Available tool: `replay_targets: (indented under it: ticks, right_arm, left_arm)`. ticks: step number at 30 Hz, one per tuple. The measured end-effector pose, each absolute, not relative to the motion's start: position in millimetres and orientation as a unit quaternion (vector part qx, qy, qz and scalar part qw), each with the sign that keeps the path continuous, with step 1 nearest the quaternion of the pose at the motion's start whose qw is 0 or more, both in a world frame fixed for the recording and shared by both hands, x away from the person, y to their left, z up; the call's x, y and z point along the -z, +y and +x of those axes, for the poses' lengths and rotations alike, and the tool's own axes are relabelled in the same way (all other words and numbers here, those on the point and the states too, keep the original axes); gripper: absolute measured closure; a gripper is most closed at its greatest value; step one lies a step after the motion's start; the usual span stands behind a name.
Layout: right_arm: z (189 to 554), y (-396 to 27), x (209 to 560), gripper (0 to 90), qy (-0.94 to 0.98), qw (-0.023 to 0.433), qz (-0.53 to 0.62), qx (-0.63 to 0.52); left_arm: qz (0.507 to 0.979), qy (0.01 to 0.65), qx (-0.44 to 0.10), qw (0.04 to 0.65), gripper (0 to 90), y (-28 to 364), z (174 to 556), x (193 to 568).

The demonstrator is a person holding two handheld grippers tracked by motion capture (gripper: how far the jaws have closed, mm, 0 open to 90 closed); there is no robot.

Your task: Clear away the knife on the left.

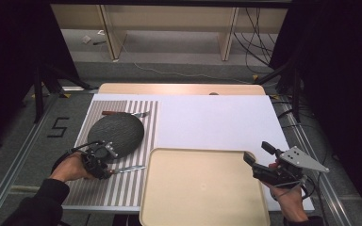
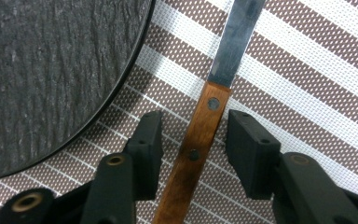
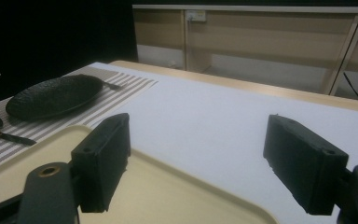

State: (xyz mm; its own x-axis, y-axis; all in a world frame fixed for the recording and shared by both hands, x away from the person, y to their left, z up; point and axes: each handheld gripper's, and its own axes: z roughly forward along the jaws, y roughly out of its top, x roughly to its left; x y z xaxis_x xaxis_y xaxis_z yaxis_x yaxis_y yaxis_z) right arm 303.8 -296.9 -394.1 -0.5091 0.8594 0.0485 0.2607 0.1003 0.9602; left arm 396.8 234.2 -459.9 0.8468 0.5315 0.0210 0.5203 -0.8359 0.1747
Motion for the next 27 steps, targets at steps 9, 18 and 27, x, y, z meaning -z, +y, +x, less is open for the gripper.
replay_targets:
  ticks: [9, 18, 27]
  right_arm:
    - [303.9, -297.1, 394.2, 24.3, 0.686, 0.282, 0.41, -0.53]
    - [303.7, -297.0, 394.3, 24.7, 0.687, 0.285, 0.41, -0.528]
    - [304.0, -297.4, 394.5, 24.8, 0.686, 0.286, 0.411, -0.528]
  left_arm:
    - [0.961, 0.26, -0.022, 0.092, 66.8, 235.0, 397.6, 460.0]
    - [0.959, 0.266, -0.017, 0.096, 76.3, 235.7, 398.6, 459.4]
    - [0.948, 0.287, -0.008, 0.138, 76.8, 235.7, 392.6, 448.0]
